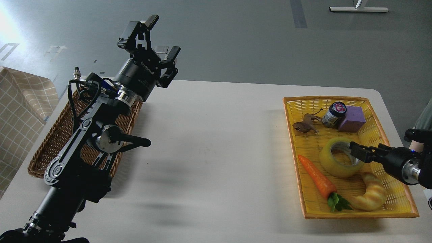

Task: Place and transfer tape with both arms
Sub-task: 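Reach the right gripper into the tray toward the yellow tape roll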

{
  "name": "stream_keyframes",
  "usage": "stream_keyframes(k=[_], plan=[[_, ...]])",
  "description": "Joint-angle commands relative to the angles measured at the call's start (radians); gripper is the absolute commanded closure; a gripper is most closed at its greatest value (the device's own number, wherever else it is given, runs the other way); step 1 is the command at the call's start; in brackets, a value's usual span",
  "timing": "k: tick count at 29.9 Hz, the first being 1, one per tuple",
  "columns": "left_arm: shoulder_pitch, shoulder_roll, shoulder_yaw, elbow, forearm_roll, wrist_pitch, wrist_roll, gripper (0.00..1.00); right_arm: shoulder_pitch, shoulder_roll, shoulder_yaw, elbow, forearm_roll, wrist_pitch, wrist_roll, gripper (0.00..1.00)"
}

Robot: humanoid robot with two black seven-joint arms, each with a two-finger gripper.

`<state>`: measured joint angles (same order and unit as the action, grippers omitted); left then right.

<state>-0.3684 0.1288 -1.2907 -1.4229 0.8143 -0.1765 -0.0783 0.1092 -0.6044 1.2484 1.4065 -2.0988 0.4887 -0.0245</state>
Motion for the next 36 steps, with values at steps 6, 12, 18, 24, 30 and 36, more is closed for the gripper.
stream_keyframes(k=[6,12,18,24,30,36], plan=[[-0.001,0.008,0.001,-0.001,-0.001,-0.001,0.002,0.02,0.006,0.002,-0.035,-0.021,0.0,0.0,0.0,0.15],[-0.001,0.011,0.002,-0.001,-0.003,-0.004,0.002,0.02,0.026,-0.002,-0.037,-0.037,0.002,0.0,0.0,0.18],[-0.001,0.017,0.004,-0.001,-0.003,-0.004,0.002,0.02,0.027,0.003,-0.037,-0.035,0.003,0.0,0.0,0.22],[-0.006,0.021,0.002,-0.001,-0.003,-0.003,0.003,0.02,0.027,0.005,-0.038,-0.035,0.003,0.0,0.0,0.27],[-0.009,0.025,0.002,-0.001,-0.004,-0.001,0.003,0.02,0.027,0.006,-0.038,-0.037,0.01,0.0,-0.008,0.29],[-0.007,0.023,0.001,-0.001,-0.006,0.0,0.003,0.02,0.026,0.008,-0.04,-0.038,0.014,0.0,-0.009,0.3]])
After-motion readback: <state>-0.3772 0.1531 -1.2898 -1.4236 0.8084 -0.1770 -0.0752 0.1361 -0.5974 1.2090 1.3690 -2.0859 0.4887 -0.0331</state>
